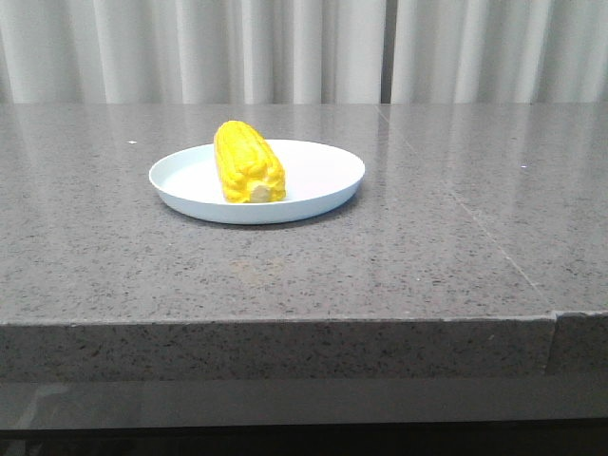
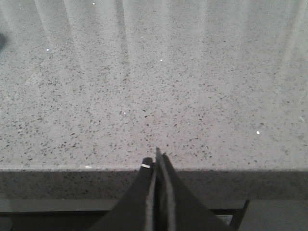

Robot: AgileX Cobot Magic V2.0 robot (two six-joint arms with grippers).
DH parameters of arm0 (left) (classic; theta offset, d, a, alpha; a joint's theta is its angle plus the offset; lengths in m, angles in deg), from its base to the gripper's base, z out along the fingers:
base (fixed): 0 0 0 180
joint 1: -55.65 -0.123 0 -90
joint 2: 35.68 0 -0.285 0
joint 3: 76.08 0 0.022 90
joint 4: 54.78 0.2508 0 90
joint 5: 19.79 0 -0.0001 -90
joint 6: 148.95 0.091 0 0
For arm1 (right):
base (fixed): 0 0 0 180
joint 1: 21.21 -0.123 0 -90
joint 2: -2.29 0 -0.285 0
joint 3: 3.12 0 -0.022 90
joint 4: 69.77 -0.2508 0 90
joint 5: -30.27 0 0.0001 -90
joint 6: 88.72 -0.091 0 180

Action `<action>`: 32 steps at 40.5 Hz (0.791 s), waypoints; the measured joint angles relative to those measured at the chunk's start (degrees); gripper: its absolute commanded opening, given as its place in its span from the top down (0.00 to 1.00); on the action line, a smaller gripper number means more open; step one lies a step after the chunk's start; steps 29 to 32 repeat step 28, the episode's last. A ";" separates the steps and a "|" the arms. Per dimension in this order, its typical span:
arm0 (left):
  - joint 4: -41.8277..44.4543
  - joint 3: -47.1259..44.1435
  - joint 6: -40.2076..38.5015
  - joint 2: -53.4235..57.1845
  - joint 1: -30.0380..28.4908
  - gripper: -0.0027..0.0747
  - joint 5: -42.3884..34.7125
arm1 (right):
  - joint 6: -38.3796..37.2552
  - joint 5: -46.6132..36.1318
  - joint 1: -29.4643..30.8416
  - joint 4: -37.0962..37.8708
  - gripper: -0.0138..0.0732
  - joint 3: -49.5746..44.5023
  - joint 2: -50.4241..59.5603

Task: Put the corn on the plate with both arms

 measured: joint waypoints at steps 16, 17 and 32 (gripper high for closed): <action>0.00 0.00 0.00 0.00 0.00 0.99 0.00 | 0.00 0.46 0.00 -0.12 0.98 0.00 0.00; 0.00 0.00 0.00 0.00 0.00 0.99 0.00 | 0.00 0.46 0.00 -0.12 0.98 0.00 0.00; 0.00 0.00 0.00 0.00 0.00 0.99 0.00 | 0.00 0.46 0.00 -0.12 0.98 0.00 0.00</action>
